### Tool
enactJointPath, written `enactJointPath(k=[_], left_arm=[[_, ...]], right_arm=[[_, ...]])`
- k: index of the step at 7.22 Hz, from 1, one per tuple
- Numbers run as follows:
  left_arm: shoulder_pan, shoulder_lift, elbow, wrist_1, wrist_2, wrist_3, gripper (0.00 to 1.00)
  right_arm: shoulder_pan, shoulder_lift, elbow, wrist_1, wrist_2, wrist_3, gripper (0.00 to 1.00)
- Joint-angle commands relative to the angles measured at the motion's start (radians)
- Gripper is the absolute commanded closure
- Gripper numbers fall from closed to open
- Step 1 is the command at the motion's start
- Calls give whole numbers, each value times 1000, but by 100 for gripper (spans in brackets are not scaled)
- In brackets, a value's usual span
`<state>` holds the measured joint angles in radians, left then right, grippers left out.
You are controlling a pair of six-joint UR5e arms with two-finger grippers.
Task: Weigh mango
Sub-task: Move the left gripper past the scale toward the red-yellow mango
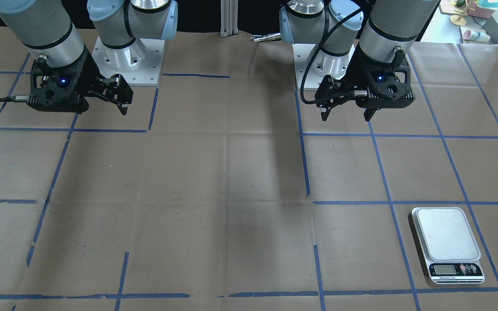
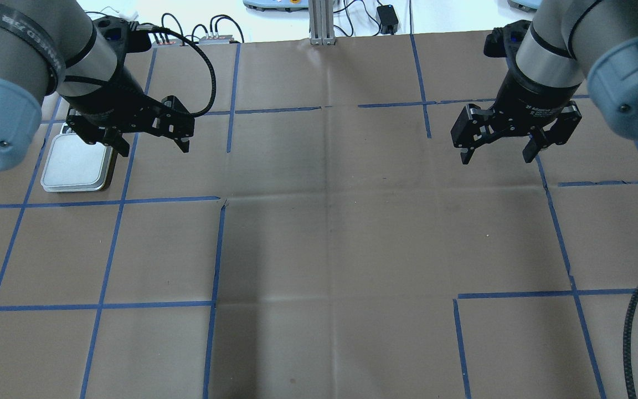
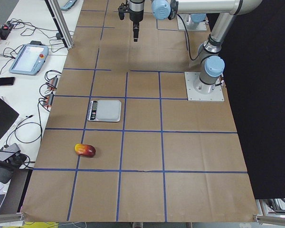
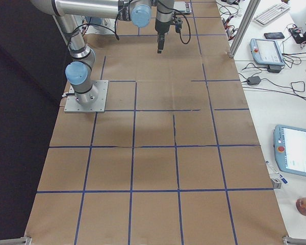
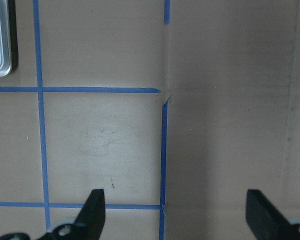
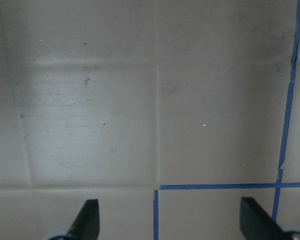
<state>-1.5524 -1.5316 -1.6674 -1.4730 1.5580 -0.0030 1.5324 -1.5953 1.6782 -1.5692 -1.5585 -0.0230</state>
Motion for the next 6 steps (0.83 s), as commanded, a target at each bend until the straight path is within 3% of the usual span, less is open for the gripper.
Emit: enactJointPath(k=[1, 4, 6], left_arm=[[0, -1, 0, 2, -4, 0, 0], [3, -4, 2, 3, -6, 2, 0], [94, -33, 35, 5, -16, 34, 0]], right_arm=[[0, 0, 0, 0, 0, 0, 0], [0, 0, 0, 0, 0, 0, 0], [0, 0, 0, 0, 0, 0, 0]])
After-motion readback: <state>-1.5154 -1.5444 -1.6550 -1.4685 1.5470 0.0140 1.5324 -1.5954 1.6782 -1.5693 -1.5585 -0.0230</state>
